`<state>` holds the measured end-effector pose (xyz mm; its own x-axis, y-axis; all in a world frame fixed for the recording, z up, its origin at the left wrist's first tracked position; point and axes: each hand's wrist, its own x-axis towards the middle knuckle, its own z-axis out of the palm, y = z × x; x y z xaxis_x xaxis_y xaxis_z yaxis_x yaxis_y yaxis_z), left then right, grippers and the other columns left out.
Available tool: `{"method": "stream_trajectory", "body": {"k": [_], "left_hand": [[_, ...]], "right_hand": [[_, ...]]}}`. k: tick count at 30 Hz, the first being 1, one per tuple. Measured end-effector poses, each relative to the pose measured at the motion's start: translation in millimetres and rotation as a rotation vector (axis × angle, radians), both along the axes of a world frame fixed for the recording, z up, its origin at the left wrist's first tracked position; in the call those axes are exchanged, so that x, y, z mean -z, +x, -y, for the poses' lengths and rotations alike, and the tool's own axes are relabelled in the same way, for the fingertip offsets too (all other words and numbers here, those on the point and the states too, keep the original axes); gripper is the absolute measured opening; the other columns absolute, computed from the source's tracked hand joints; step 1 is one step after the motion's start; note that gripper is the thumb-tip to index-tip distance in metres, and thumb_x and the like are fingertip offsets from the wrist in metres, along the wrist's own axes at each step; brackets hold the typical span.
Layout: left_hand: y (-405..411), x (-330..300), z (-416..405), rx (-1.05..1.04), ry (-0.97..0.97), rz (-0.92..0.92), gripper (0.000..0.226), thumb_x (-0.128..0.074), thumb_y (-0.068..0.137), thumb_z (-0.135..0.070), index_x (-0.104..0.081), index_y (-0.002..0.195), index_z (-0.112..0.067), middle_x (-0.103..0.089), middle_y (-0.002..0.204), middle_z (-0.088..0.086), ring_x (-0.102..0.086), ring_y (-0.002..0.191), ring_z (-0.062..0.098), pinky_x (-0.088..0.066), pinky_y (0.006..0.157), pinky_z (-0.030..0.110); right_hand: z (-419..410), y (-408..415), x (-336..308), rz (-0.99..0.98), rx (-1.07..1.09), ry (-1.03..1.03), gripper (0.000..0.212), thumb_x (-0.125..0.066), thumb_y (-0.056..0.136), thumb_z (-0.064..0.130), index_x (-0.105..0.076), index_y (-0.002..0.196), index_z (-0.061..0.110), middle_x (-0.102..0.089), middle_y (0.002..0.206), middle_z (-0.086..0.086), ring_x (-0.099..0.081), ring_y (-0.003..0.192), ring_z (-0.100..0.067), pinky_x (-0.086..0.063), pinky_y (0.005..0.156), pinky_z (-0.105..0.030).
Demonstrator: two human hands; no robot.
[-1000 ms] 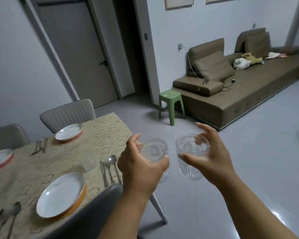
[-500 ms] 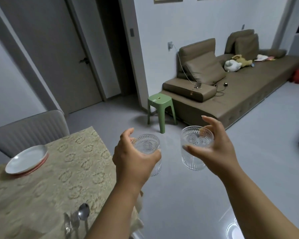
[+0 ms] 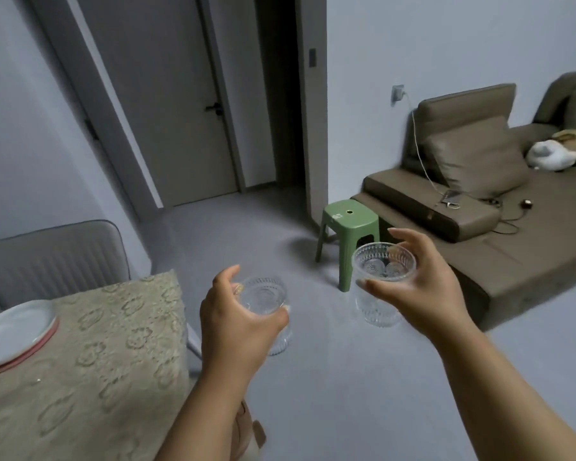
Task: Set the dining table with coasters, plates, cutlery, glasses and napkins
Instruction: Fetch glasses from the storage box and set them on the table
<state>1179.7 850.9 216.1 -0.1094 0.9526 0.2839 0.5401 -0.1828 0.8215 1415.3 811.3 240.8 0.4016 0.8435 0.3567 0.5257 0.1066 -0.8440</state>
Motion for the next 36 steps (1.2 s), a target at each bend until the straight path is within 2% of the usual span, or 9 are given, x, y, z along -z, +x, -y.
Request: {"method": "stream_trajectory", "body": {"k": [3, 7, 11, 14, 19, 24, 26, 32, 36], "left_hand": [[14.4, 2.0, -42.5, -0.043, -0.017, -0.011, 0.089, -0.084, 0.06, -0.039, -0.037, 0.135, -0.035, -0.049, 0.122, -0.007, -0.045, 0.119, 0.013, -0.043, 0.097, 0.034], [15.4, 5.5, -100.4, -0.109, -0.015, -0.039, 0.087, -0.084, 0.06, -0.038, -0.039, 0.134, -0.035, -0.05, 0.12, -0.007, -0.047, 0.117, 0.012, -0.038, 0.091, 0.026], [4.7, 12.3, -167.6, -0.174, -0.008, -0.065, 0.085, -0.085, 0.056, -0.037, -0.044, 0.131, -0.035, -0.052, 0.117, -0.008, -0.048, 0.114, 0.011, -0.039, 0.093, 0.026], [-6.1, 21.6, -227.8, -0.197, -0.002, -0.097, 0.085, -0.084, 0.055, -0.038, -0.045, 0.13, -0.036, -0.051, 0.115, -0.01, -0.049, 0.114, 0.014, -0.041, 0.095, 0.029], [-18.5, 24.1, -333.7, -0.2, 0.019, -0.143, 0.085, -0.082, 0.052, -0.039, -0.046, 0.129, -0.035, -0.045, 0.112, -0.012, -0.047, 0.116, 0.016, -0.039, 0.095, 0.025], [-36.9, 25.8, -420.5, -0.226, -0.005, -0.138, 0.086, -0.076, 0.05, -0.045, -0.044, 0.129, -0.038, -0.041, 0.112, -0.016, -0.046, 0.117, 0.013, -0.041, 0.096, 0.025], [-45.5, 26.1, -453.0, -0.249, -0.014, -0.145, 0.085, -0.076, 0.05, -0.045, -0.044, 0.129, -0.039, -0.041, 0.112, -0.016, -0.046, 0.117, 0.012, -0.041, 0.097, 0.026], [-81.4, 29.2, -574.8, -0.452, -0.005, -0.148, 0.079, -0.069, 0.042, -0.05, -0.052, 0.119, -0.038, -0.048, 0.107, -0.013, -0.051, 0.108, 0.013, -0.041, 0.092, 0.022], [-102.8, 24.5, -644.9, -0.614, 0.036, -0.126, 0.067, -0.07, 0.041, -0.045, -0.055, 0.106, -0.041, -0.046, 0.096, -0.017, -0.056, 0.103, 0.018, -0.047, 0.091, 0.031]], "right_hand": [[-56.9, 13.4, 2.6, -0.029, -0.058, 0.007, 0.08, -0.09, 0.052, 0.034, -0.045, 0.117, 0.044, -0.057, 0.118, 0.012, -0.056, 0.106, -0.009, -0.049, 0.093, -0.037], [-131.9, 13.4, 14.9, -0.075, -0.17, -0.023, 0.079, -0.089, 0.051, 0.034, -0.047, 0.117, 0.042, -0.058, 0.115, 0.011, -0.057, 0.105, -0.008, -0.049, 0.093, -0.039], [-218.3, 4.1, 23.5, -0.082, -0.228, -0.017, 0.08, -0.091, 0.051, 0.034, -0.05, 0.12, 0.039, -0.059, 0.112, 0.014, -0.058, 0.104, -0.006, -0.048, 0.088, -0.031], [-287.6, -7.1, 20.3, -0.063, -0.26, -0.003, 0.081, -0.09, 0.052, 0.037, -0.048, 0.121, 0.043, -0.057, 0.116, 0.014, -0.057, 0.104, -0.006, -0.05, 0.086, -0.033], [-402.9, -23.8, -0.7, -0.04, -0.285, 0.039, 0.082, -0.09, 0.053, 0.034, -0.048, 0.123, 0.038, -0.056, 0.12, 0.012, -0.056, 0.105, -0.006, -0.043, 0.087, -0.025], [-503.5, -48.4, -2.7, -0.093, -0.352, 0.039, 0.082, -0.089, 0.056, 0.029, -0.048, 0.127, 0.032, -0.056, 0.114, 0.01, -0.054, 0.103, -0.007, -0.039, 0.076, -0.012], [-542.8, -61.4, -1.2, -0.095, -0.41, 0.036, 0.082, -0.089, 0.056, 0.028, -0.047, 0.127, 0.034, -0.056, 0.115, 0.009, -0.054, 0.104, -0.007, -0.038, 0.075, -0.011], [-697.8, -105.6, -2.4, -0.095, -0.619, 0.037, 0.084, -0.09, 0.054, 0.03, -0.045, 0.125, 0.04, -0.055, 0.118, 0.012, -0.054, 0.105, -0.001, -0.039, 0.077, -0.01], [-792.0, -139.6, -12.4, -0.084, -0.751, 0.041, 0.082, -0.089, 0.055, 0.03, -0.044, 0.122, 0.043, -0.053, 0.116, 0.018, -0.053, 0.104, 0.006, -0.04, 0.079, -0.011]]}}
